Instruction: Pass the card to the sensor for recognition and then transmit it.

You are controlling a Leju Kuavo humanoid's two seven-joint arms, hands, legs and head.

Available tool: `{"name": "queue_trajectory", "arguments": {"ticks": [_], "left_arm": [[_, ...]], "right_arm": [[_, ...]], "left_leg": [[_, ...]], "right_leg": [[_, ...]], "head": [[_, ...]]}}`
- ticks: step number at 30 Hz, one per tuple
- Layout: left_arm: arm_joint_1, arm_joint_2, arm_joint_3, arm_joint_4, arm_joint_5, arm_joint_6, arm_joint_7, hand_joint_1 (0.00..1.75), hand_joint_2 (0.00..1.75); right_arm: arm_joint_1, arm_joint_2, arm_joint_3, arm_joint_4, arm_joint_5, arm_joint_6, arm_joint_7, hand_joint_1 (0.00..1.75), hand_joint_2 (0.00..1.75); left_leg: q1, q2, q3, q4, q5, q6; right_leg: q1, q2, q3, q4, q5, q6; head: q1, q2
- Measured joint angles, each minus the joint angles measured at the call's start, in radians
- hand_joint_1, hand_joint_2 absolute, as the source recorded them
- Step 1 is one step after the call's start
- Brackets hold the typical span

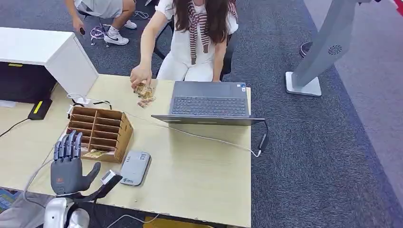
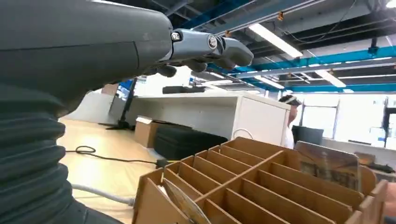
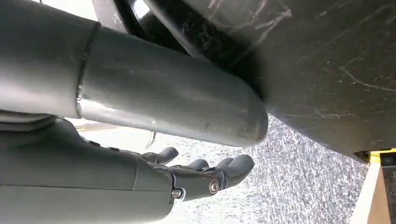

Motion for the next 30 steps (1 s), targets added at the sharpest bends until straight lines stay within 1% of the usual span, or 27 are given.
{"name": "queue_trajectory", "arguments": {"ticks": [2, 7, 12, 19, 30], "left_arm": [[-0.007, 0.01, 0.001, 0.021, -0.012, 0.0, 0.028, 0.0, 1.75], [-0.015, 0.022, 0.001, 0.043, -0.016, 0.0, 0.04, 0.0, 1.75], [-0.026, 0.045, 0.001, 0.066, -0.035, 0.0, 0.094, 0.0, 1.75], [-0.052, 0.078, -0.013, 0.113, -0.052, 0.0, 0.139, 0.0, 1.75], [-0.057, 0.098, -0.049, 0.148, -0.055, 0.0, 0.156, 0.0, 1.75]], "right_arm": [[-0.001, 0.0, 0.0, 0.0, 0.003, 0.0, 0.0, 0.0, 0.0], [-0.001, 0.0, 0.0, 0.0, 0.004, 0.0, 0.0, 0.0, 0.0], [-0.001, 0.0, 0.0, 0.0, 0.005, 0.002, -0.002, 0.0, 0.0], [-0.003, 0.0, 0.001, 0.0, 0.008, 0.002, -0.004, 0.0, 0.0], [-0.004, 0.0, 0.002, 0.0, 0.008, 0.005, -0.005, 0.0, 0.0]], "left_leg": [[0.0, 0.0, 0.0, 0.0, 0.0, 0.0], [0.0, 0.0, 0.0, 0.0, 0.0, 0.0], [0.0, 0.0, 0.0, 0.0, 0.0, 0.0], [0.0, 0.0, 0.0, 0.0, 0.0, 0.0], [0.0, 0.0, 0.0, 0.0, 0.0, 0.0]], "right_leg": [[0.0, 0.0, 0.0, 0.0, 0.0, 0.0], [0.0, 0.0, 0.0, 0.0, 0.0, 0.0], [0.0, 0.0, 0.0, 0.0, 0.0, 0.0], [0.0, 0.0, 0.0, 0.0, 0.0, 0.0], [0.0, 0.001, 0.0, 0.0, 0.0, 0.0]], "head": [[0.0, 0.0], [0.0, 0.0], [0.0, 0.0], [0.0, 0.0], [0.0, 0.0]]}}
